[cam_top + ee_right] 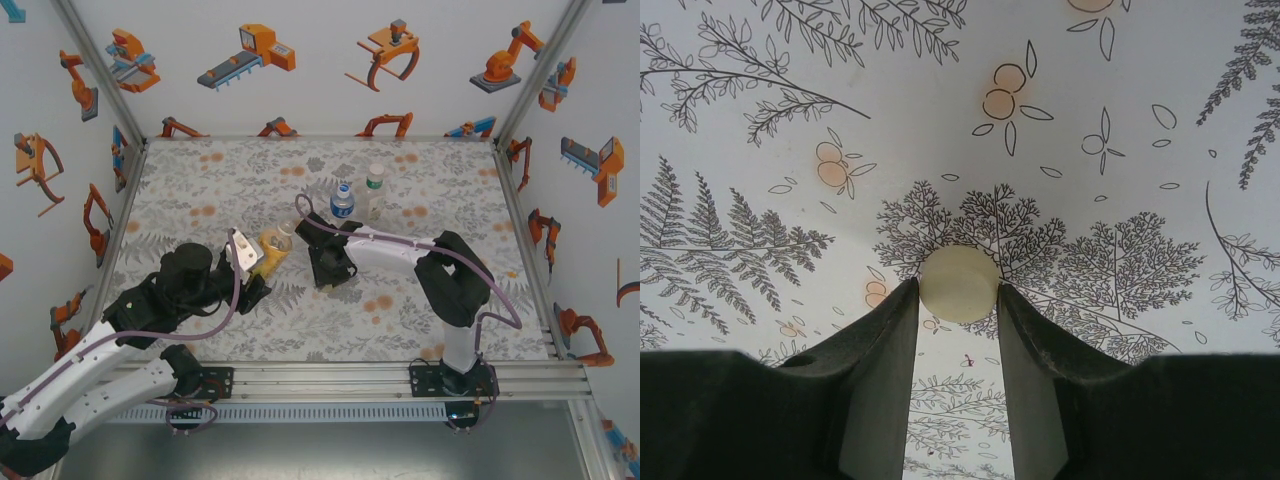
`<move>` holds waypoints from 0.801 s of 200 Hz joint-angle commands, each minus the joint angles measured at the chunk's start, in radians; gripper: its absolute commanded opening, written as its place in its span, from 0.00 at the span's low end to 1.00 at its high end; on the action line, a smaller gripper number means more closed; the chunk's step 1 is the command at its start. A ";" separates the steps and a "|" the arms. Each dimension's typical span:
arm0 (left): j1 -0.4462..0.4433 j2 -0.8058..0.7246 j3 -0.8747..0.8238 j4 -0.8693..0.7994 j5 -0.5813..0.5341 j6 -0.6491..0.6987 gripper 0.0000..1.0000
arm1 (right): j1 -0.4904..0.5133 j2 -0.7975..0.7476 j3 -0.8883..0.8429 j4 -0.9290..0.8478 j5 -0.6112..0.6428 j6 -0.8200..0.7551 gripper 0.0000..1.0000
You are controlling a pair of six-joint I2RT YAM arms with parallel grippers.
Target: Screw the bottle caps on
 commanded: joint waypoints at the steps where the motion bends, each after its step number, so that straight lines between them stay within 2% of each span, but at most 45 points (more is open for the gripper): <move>1: 0.008 -0.004 -0.005 0.005 0.000 -0.012 0.00 | -0.004 0.014 -0.006 -0.009 -0.006 0.003 0.37; 94: 0.010 -0.008 -0.005 -0.002 0.000 -0.011 0.00 | -0.004 0.033 0.004 -0.012 0.021 -0.006 0.38; 131: 0.010 -0.010 -0.007 -0.005 0.004 -0.006 0.00 | -0.006 0.001 -0.005 -0.005 0.034 -0.017 0.28; 160: 0.010 -0.002 -0.007 -0.005 0.035 0.037 0.00 | -0.005 -0.099 -0.032 -0.007 0.042 -0.045 0.23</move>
